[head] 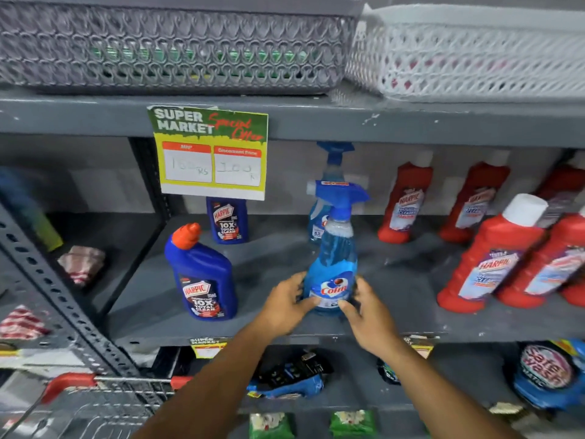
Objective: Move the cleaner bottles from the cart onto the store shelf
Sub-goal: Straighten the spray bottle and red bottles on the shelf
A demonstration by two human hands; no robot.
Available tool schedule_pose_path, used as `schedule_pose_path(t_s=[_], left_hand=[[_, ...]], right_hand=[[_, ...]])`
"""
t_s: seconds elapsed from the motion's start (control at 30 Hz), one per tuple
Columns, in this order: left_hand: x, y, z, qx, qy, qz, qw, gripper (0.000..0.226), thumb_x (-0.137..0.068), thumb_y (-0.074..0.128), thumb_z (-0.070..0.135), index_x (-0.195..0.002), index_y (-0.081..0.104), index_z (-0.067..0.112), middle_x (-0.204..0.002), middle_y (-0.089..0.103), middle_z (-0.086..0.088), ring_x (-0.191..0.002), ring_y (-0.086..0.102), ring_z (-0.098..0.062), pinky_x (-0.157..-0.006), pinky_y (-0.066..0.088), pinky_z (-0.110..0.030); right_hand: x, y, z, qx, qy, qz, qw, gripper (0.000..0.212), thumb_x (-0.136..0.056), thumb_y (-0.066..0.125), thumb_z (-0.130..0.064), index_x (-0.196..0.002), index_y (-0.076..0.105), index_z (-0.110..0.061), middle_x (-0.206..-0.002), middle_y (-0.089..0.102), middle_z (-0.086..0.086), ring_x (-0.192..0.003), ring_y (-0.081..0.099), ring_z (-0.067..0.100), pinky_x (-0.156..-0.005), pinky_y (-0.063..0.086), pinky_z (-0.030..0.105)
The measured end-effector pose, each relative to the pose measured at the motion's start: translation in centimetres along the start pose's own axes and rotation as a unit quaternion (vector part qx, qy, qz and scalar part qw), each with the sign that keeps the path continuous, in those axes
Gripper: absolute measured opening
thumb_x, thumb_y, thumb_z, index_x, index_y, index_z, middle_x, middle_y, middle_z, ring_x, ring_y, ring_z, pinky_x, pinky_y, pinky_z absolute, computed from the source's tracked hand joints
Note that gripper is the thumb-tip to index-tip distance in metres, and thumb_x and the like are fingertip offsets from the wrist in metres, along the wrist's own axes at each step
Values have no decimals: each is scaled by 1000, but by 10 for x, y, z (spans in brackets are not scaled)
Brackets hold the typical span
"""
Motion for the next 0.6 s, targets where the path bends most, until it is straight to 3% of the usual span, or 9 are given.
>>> schedule_pose_path(t_s=[0.17, 0.3, 0.4, 0.43, 0.5, 0.53, 0.6], left_hand=[[3, 4, -4, 12, 7, 2, 1000, 51, -81, 69, 4, -128, 51, 13, -119, 66, -2, -108, 63, -2, -88, 49, -12], [12, 9, -15, 6, 4, 38, 999, 56, -81, 69, 6, -127, 47, 32, -125, 63, 8, -117, 59, -3, -105, 46, -32], [23, 10, -12, -84, 5, 112, 990, 72, -77, 75, 19, -139, 38, 19, -137, 49, 8, -127, 48, -7, -110, 40, -38], [33, 8, -6, -119, 23, 175, 977, 71, -76, 76, 23, -137, 40, 15, -134, 48, 7, -126, 46, -8, -108, 40, -36], [57, 21, 23, -193, 138, 304, 923, 47, -77, 71, 27, -117, 52, 10, -119, 50, 4, -119, 46, -13, -104, 39, -33], [66, 34, 36, -208, 204, 320, 902, 36, -78, 67, 26, -108, 54, 10, -114, 51, 3, -117, 47, -15, -104, 38, -31], [68, 76, 56, -206, 285, 248, 903, 27, -81, 64, 25, -104, 54, 15, -112, 54, 3, -118, 48, -12, -106, 35, -24]], right_hand=[[8, -6, 3, -55, 3, -2, 998, 65, -90, 60, -18, -146, 28, -28, -135, 55, -7, -122, 56, 8, -105, 46, 34], [35, -40, 19, -100, -19, 89, 991, 62, -88, 64, -13, -135, 34, -41, -134, 54, -2, -121, 56, 3, -105, 42, 28], [60, -86, 45, -111, -43, 197, 973, 56, -84, 67, -14, -120, 47, -51, -124, 63, 7, -114, 62, 10, -100, 47, 32], [66, -103, 55, -111, -43, 238, 964, 49, -84, 67, -20, -116, 50, -54, -120, 65, 9, -111, 64, 15, -100, 48, 34], [75, -144, 77, -99, -32, 302, 948, 37, -83, 64, -39, -114, 50, -56, -117, 65, 13, -106, 63, 20, -97, 48, 33], [74, -159, 86, -84, -25, 314, 945, 39, -80, 60, -44, -115, 48, -55, -119, 63, 15, -108, 62, 21, -97, 48, 32], [64, -184, 103, -54, -14, 295, 954, 48, -82, 57, -43, -126, 39, -53, -131, 55, 18, -118, 56, 24, -102, 46, 38]])
Point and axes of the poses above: each hand's wrist, its own x-axis away from the middle knuckle, its own y-axis out of the palm, z = x × y, the point moved 3 cm from there along -x, towards the middle knuckle
